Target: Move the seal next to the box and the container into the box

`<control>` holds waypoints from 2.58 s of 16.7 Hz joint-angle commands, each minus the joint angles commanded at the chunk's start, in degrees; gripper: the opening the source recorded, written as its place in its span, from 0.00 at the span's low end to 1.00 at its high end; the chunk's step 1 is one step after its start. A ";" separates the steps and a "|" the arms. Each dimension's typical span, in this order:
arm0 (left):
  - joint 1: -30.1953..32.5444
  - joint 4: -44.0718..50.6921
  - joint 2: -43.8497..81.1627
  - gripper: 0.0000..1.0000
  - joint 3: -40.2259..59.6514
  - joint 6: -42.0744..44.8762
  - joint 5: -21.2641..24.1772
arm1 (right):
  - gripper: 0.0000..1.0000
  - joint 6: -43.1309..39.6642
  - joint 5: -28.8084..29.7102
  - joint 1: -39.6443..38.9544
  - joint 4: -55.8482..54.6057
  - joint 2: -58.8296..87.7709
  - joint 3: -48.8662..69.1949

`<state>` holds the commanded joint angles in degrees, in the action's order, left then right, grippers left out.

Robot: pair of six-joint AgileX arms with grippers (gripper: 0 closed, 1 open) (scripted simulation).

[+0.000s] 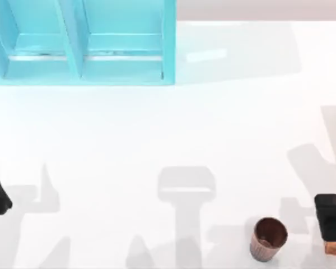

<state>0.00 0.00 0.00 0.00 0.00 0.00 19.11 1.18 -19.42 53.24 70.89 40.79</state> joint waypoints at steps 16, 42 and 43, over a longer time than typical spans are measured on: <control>0.00 0.00 0.00 1.00 0.00 0.00 0.00 | 1.00 -0.46 -0.06 0.44 23.44 -1.99 21.47; 0.00 0.00 0.00 1.00 0.00 0.00 0.00 | 1.00 20.61 -1.23 -19.71 -0.98 20.56 13.16; 0.00 0.00 0.00 1.00 0.00 0.00 0.00 | 1.00 20.67 -1.23 -19.76 -2.65 21.12 11.96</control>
<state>0.00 0.00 0.00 0.00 0.00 0.00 39.79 -0.05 -39.18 50.59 92.00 52.74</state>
